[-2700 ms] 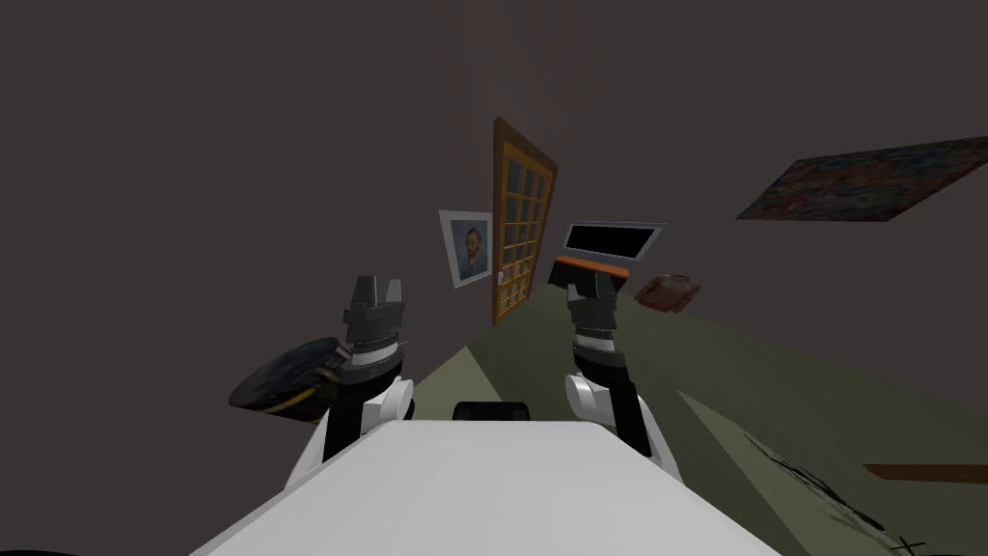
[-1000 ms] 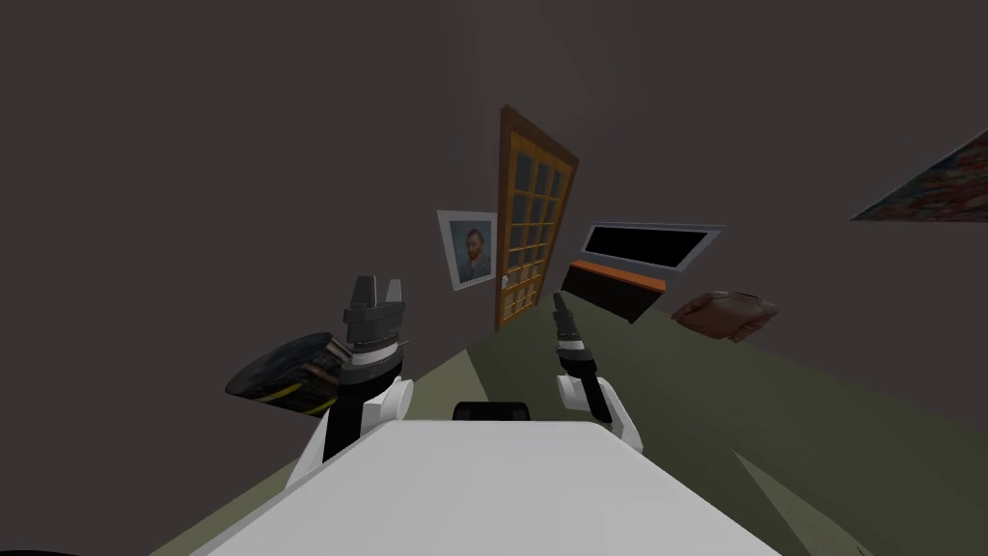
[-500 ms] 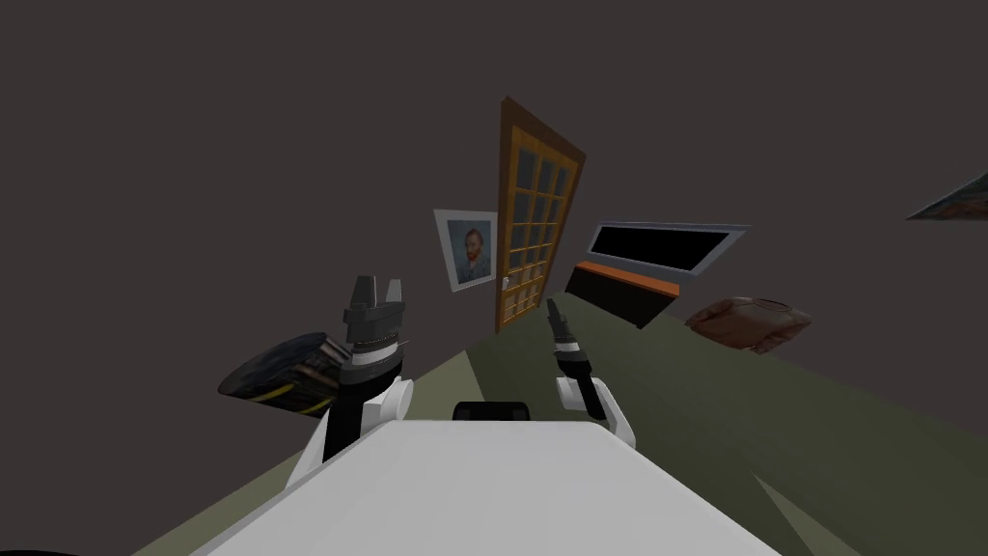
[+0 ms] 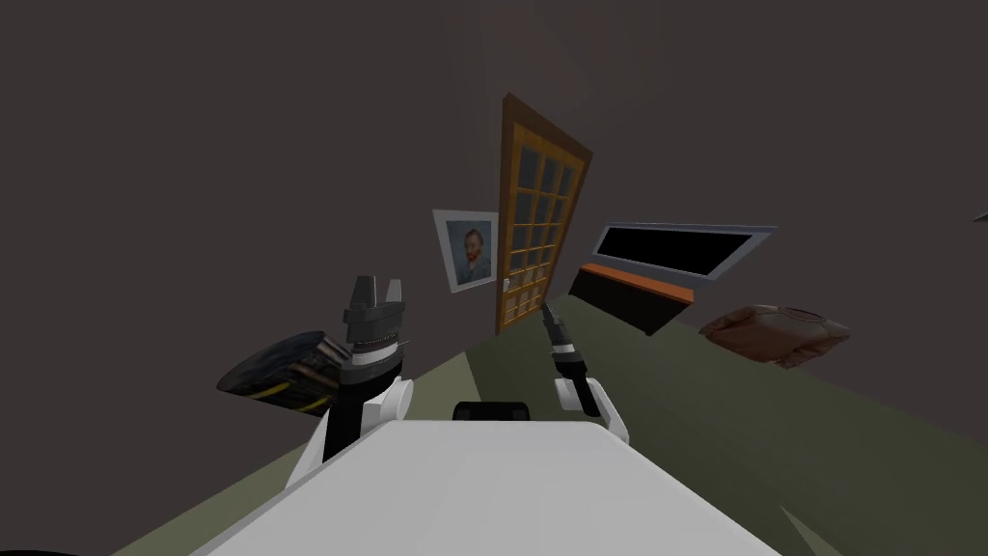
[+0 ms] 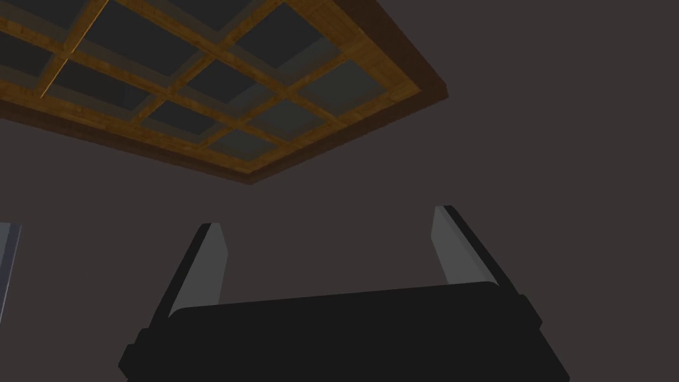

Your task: Pull the door open

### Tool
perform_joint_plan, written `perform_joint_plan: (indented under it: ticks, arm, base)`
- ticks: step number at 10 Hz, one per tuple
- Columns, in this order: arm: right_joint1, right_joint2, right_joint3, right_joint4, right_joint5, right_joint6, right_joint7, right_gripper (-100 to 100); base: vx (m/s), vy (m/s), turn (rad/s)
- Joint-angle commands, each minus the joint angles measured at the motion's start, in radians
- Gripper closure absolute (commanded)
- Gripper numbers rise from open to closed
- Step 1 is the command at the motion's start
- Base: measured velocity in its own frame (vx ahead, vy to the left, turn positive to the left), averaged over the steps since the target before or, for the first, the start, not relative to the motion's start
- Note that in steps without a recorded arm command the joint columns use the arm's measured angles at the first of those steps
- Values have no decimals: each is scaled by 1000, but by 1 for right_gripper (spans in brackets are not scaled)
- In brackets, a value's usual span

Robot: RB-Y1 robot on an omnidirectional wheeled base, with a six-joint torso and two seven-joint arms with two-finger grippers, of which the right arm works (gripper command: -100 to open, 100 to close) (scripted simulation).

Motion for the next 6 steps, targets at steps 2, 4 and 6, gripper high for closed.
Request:
perform_joint_plan:
  ticks: [2, 4, 6]
  arm:
    - [-16, -9, -7, 64, 12, -25, 44, -100]
    - [-27, -13, -10, 109, 22, -41, 78, -100]
    - [-39, -16, -12, 155, 33, -57, 113, -100]
  base:
    - [60, -69, 76]
    - [56, -60, 69]
    - [59, -67, 76]
